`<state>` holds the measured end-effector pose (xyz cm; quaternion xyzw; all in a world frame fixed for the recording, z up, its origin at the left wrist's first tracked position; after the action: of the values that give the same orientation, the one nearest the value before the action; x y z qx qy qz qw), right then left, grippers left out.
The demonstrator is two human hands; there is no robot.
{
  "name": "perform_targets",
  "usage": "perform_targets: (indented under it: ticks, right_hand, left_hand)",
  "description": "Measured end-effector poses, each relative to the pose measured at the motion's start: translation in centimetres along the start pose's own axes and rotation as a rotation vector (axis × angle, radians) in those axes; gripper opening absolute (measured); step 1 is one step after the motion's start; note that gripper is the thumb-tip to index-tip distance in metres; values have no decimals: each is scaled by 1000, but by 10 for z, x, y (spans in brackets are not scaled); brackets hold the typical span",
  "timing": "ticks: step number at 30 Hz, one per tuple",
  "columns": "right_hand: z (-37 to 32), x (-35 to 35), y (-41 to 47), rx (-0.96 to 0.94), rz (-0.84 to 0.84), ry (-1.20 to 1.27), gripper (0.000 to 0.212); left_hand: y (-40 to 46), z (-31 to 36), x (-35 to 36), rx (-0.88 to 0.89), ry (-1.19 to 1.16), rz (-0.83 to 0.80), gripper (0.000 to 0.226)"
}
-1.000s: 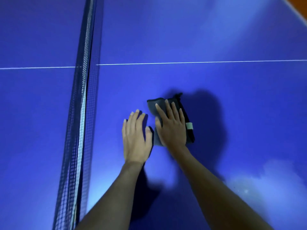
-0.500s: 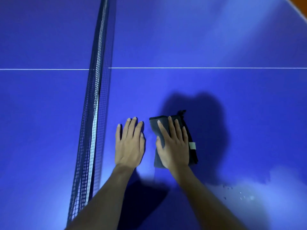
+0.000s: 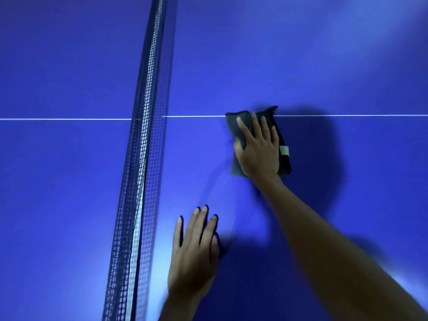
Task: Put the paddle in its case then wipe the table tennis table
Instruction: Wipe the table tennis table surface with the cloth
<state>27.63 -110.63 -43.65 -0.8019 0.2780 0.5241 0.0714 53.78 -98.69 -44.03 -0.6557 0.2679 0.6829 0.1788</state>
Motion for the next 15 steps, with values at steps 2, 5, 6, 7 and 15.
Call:
perform_targets:
  ticks: [2, 5, 6, 7, 15]
  right_hand:
    - [1, 5, 14, -12, -15, 14, 58]
    - [2, 7, 19, -14, -47, 20, 61]
    - [1, 7, 15, -9, -55, 19, 62]
    - [-1, 7, 9, -9, -57, 19, 63]
    - [-46, 2, -143, -102, 0, 36, 53]
  left_hand:
    - [0, 1, 2, 11, 2, -8, 45]
    - [1, 1, -2, 25, -12, 20, 45]
    - [1, 1, -3, 24, -33, 23, 45]
    - [1, 0, -4, 21, -61, 19, 45]
    - [-1, -17, -14, -107, -341, 23, 48]
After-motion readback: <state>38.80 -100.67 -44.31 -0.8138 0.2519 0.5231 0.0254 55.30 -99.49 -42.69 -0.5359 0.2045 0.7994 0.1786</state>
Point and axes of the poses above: each hand's wrist, its own y-axis towards the middle knuckle, its own x-axis out of the palm, z = x × y, the point moved 7 cm from there along y, towards the middle knuckle, and after that the axes turned 14 degrees about y, right-handed, at the moved point
